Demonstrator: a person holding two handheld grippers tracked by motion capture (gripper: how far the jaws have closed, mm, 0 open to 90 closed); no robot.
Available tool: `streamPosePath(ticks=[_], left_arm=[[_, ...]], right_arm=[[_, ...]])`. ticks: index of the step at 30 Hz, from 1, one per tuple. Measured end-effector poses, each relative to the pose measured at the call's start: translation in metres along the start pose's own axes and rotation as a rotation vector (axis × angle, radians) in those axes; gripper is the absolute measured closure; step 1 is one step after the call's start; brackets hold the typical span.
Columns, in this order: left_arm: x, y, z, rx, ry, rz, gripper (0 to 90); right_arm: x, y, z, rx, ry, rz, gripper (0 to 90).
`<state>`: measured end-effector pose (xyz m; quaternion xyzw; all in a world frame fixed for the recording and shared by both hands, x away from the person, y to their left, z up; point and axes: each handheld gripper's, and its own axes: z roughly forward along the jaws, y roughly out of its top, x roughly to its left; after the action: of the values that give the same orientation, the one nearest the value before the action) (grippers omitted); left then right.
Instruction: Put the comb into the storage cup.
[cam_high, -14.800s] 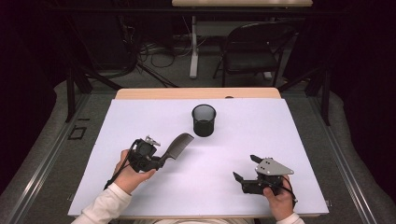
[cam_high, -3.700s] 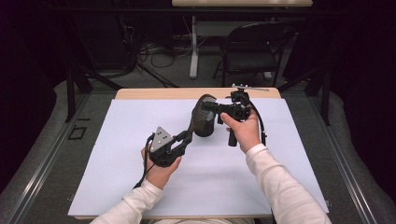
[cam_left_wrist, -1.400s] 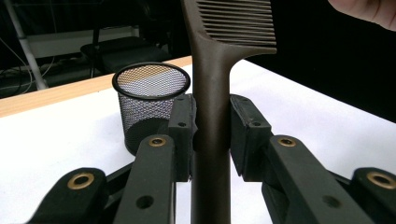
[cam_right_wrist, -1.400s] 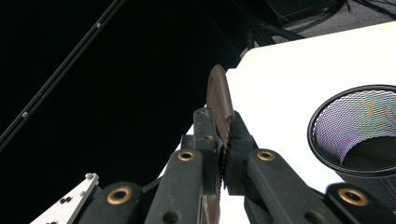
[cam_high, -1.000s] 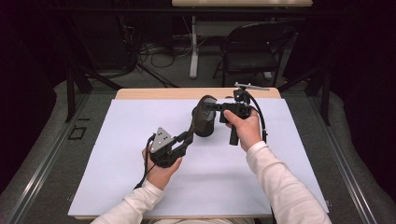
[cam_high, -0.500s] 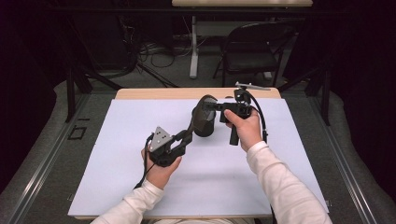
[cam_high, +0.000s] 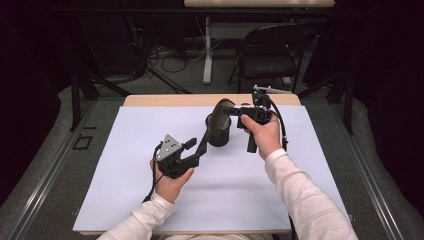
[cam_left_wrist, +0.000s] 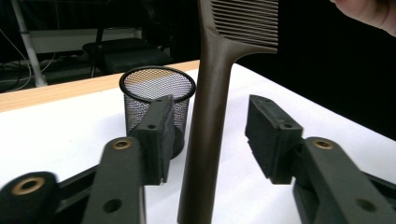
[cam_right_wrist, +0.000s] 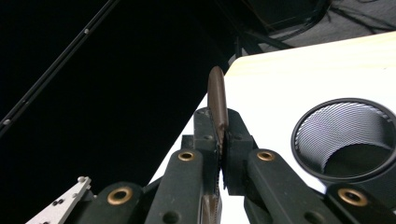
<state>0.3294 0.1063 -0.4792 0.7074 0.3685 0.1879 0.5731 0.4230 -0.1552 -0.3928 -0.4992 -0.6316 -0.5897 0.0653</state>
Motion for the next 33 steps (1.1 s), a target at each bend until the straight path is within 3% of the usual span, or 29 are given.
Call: streamPosePath(ticks=[13,19,27,29,33], left_arm=[[0.009,0.006,-0.005,-0.007,0.024,-0.017,36.7],[0.012,0.008,-0.007,-0.007,0.003,-0.009,36.3],[0.02,0.009,-0.007,0.003,0.008,-0.004,35.1],[0.021,0.009,-0.006,0.005,0.012,0.025,35.1],[0.024,0.01,-0.007,0.002,0.019,0.019,35.1]], right_arm=[[0.004,0.011,-0.007,-0.022,-0.051,-0.041,87.2],[0.005,0.016,-0.01,-0.019,-0.092,-0.075,87.2],[0.007,0.025,-0.02,-0.034,-0.127,-0.095,87.1],[0.008,0.028,-0.023,-0.04,-0.134,-0.102,87.1],[0.01,0.033,-0.028,-0.051,-0.148,-0.112,87.1]])
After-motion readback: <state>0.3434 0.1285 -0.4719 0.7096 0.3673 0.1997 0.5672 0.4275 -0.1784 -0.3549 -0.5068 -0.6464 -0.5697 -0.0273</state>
